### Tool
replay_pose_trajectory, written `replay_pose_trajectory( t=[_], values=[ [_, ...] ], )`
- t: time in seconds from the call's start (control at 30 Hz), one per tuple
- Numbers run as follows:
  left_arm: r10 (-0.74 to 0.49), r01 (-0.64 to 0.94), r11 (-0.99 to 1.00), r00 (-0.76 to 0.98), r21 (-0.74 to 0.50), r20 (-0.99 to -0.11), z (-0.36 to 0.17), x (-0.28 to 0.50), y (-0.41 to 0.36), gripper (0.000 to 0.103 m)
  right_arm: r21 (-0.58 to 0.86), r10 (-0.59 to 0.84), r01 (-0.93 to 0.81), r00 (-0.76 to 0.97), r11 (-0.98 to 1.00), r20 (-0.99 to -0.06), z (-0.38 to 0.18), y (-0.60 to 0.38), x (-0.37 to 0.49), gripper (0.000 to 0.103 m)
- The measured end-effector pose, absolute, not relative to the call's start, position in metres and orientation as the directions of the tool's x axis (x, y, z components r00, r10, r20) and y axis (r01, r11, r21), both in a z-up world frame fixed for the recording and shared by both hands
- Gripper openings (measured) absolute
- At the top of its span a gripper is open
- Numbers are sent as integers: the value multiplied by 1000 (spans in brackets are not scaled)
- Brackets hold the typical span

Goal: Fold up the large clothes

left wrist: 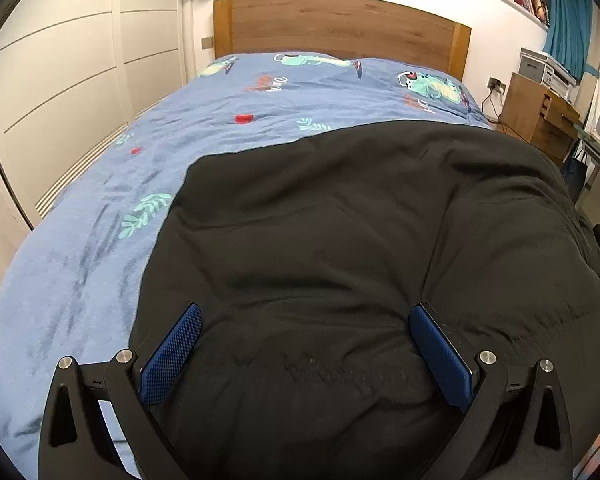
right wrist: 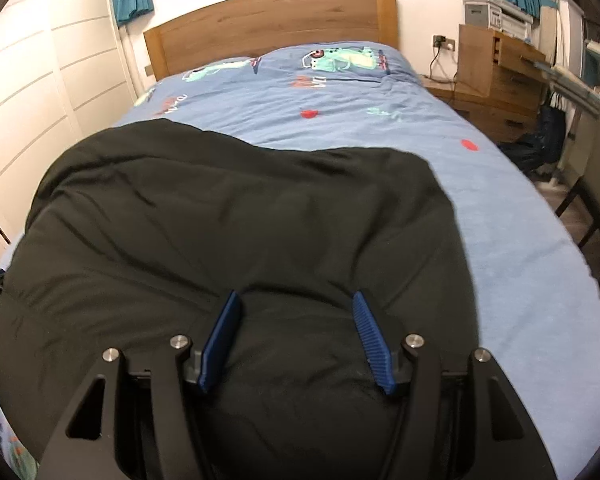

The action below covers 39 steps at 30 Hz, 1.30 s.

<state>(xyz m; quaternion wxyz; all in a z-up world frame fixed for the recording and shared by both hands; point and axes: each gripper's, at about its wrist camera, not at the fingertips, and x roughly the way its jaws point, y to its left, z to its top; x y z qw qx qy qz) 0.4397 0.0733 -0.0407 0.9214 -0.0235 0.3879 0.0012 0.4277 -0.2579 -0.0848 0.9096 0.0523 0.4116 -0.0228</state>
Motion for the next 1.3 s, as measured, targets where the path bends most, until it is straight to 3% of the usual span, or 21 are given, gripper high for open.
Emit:
replay_pose_trajectory(
  t=[0.5, 0.8, 1.03, 1.3],
  values=[
    [-1, 3, 1000, 733, 2, -680, -37, 401, 65, 102, 110, 162, -119, 726, 987, -668, -57, -179, 378, 58],
    [-14, 29, 1000, 727, 11, -687, -46, 385, 63, 102, 143, 139, -52, 692, 988, -709, -77, -206, 364, 59],
    [-47, 41, 999, 667, -27, -744, -50, 374, 69, 102, 154, 107, 14, 654, 988, -749, -85, -236, 335, 62],
    [-7, 15, 1000, 634, 3, -773, -47, 354, 78, 102, 121, 51, 74, 610, 990, -791, -82, -262, 299, 66]
  ],
)
